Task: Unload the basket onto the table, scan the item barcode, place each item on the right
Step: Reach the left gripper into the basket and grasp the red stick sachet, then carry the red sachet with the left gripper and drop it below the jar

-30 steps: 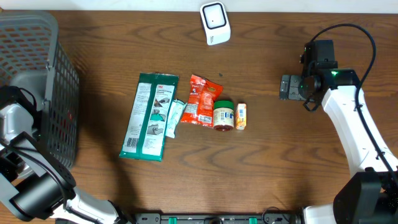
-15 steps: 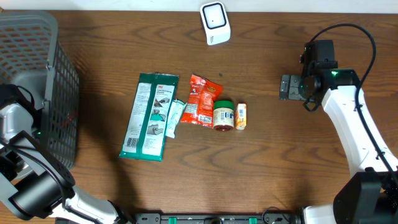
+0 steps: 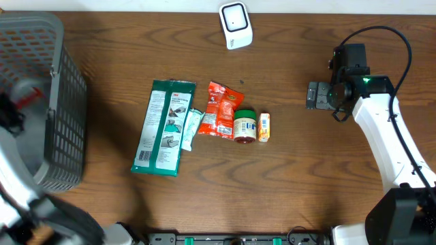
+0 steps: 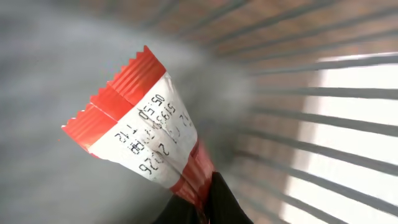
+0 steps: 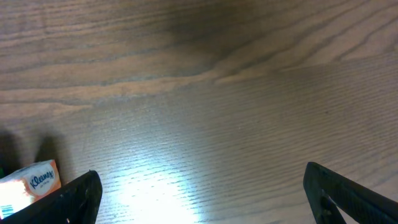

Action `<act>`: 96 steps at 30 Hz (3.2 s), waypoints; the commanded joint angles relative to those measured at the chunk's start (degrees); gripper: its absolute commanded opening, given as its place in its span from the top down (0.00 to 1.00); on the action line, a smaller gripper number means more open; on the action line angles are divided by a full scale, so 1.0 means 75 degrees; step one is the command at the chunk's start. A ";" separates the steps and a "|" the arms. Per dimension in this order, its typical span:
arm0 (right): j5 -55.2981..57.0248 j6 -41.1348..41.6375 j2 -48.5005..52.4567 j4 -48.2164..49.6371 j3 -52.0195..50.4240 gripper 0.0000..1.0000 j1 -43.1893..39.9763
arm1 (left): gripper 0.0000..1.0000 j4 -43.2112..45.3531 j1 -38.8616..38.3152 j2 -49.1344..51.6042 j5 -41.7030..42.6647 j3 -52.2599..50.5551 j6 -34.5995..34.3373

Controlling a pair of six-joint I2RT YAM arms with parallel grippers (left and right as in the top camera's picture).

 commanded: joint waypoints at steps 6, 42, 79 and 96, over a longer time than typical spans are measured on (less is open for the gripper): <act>0.0128 -0.0076 -0.0076 -0.0003 0.0079 0.01 -0.0020 | 0.93 0.0265 -0.0213 -0.3002 0.2197 0.0221 0.1664; 0.0128 -0.0076 -0.0076 -0.0003 0.0079 0.01 -0.0017 | 0.92 -0.2483 -0.9081 -0.0469 0.2684 -0.1655 0.5374; 0.0125 -0.0076 -0.0076 -0.0003 0.0079 0.01 -0.0020 | 0.92 -0.1778 -1.0171 0.1594 0.1903 -0.1719 0.4599; 0.0125 -0.0076 -0.0076 -0.0003 0.0079 0.01 -0.0017 | 0.87 -0.1594 -1.0180 0.1594 0.1241 -0.1778 0.4637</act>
